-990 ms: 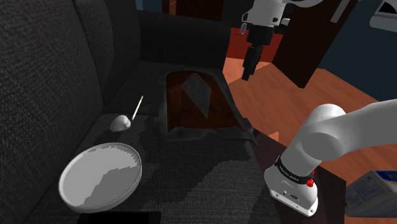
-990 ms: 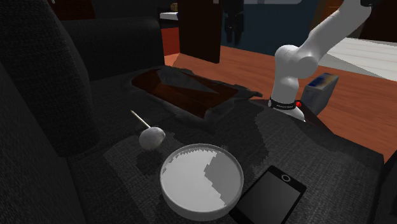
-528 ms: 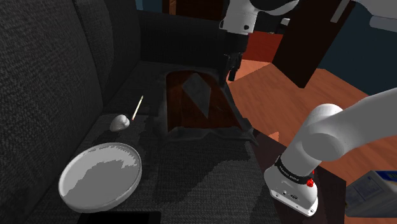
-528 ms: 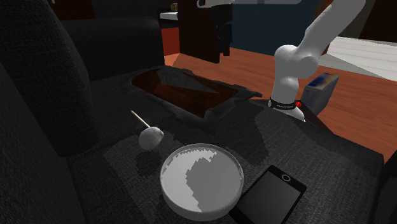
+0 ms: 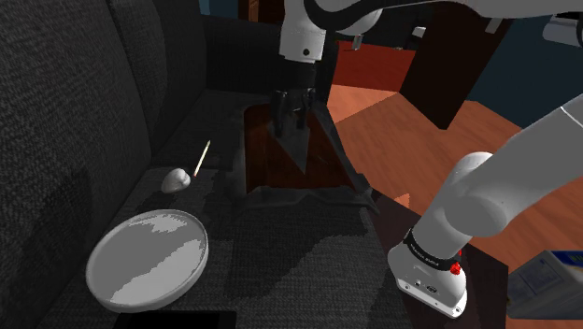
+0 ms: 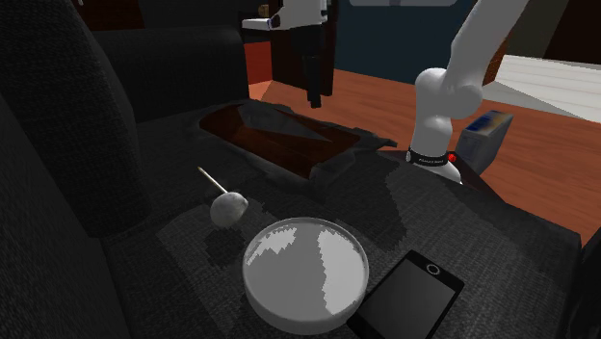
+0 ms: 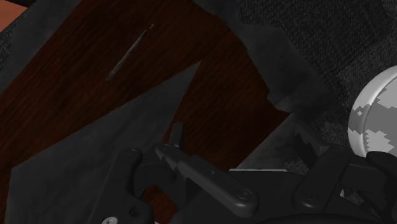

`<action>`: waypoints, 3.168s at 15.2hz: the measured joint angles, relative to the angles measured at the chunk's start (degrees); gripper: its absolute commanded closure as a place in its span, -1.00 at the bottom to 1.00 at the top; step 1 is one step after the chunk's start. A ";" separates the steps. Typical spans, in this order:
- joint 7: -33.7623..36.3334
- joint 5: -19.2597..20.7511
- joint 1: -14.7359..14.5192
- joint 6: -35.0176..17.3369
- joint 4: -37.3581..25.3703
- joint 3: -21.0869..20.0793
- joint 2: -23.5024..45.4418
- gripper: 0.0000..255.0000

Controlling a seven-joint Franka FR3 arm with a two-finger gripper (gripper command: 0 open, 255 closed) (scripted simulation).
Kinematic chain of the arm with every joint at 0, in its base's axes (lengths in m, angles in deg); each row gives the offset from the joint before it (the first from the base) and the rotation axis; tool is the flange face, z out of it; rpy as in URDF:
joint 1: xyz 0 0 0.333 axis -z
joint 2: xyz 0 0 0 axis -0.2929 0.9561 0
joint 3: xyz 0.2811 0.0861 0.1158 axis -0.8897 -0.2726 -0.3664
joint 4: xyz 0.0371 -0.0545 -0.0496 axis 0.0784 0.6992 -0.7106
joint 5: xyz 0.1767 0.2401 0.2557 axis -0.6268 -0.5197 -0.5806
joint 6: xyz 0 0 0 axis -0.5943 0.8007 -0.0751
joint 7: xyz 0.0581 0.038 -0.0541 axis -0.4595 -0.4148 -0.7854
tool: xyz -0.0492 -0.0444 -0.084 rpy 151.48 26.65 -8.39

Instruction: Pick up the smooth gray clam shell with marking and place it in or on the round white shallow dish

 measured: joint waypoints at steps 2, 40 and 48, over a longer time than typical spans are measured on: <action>2.59 0.08 -0.24 -1.85 -2.98 -1.62 4.60 -1.00; 26.90 11.15 -10.88 -9.66 -42.76 -6.44 51.30 1.00; 27.00 11.15 -10.82 -8.79 -43.12 -6.44 51.05 1.00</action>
